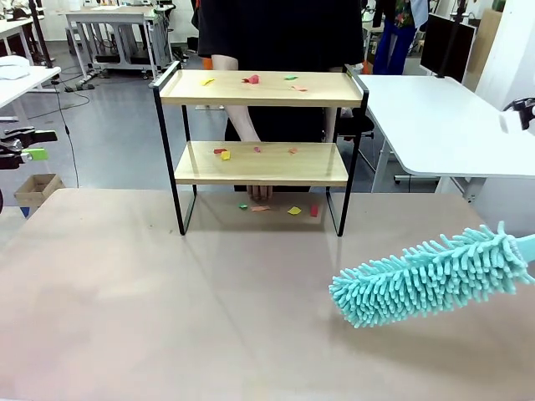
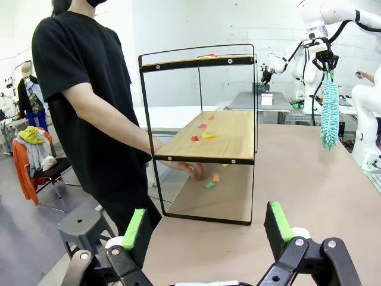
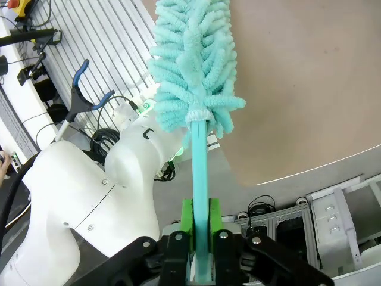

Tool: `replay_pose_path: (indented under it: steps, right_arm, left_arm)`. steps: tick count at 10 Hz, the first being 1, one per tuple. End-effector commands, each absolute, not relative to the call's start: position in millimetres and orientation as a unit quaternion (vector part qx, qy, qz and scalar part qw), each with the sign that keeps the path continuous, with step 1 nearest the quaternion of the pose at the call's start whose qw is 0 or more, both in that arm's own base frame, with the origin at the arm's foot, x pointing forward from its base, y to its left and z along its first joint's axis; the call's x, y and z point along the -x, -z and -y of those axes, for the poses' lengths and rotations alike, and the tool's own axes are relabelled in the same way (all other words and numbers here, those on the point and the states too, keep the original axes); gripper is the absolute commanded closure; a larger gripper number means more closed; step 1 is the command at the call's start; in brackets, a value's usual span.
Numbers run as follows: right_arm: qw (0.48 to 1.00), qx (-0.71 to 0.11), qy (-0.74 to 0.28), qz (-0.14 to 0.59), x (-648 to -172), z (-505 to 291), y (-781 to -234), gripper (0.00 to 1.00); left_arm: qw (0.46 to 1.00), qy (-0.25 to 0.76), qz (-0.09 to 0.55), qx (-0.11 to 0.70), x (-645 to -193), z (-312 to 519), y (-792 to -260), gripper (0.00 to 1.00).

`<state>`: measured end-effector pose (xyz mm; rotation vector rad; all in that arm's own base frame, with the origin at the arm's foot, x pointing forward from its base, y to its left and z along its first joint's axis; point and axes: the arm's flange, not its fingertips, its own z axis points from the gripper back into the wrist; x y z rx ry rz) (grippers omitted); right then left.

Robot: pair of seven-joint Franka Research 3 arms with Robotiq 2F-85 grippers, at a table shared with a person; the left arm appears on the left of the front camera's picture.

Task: Clean the shelf.
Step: Clean the specific section of the Shelf indicated by the human with the Duster.

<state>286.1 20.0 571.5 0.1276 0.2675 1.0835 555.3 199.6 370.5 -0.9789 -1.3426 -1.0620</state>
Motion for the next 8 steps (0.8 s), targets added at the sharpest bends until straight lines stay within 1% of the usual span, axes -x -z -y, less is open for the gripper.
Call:
replay_pose_path:
  steps: [1, 8]
  right_arm:
    - [0.846, -0.057, -0.514, -0.128, -285.5, -20.5, -571.7, 0.87]
    - [0.846, -0.057, -0.514, -0.128, -285.5, -20.5, -571.7, 0.87]
  left_arm:
    - [0.551, 0.450, 0.569, 0.413, -553.7, -199.2, -373.5, 0.00]
    - [0.551, 0.450, 0.569, 0.413, -553.7, -199.2, -373.5, 0.00]
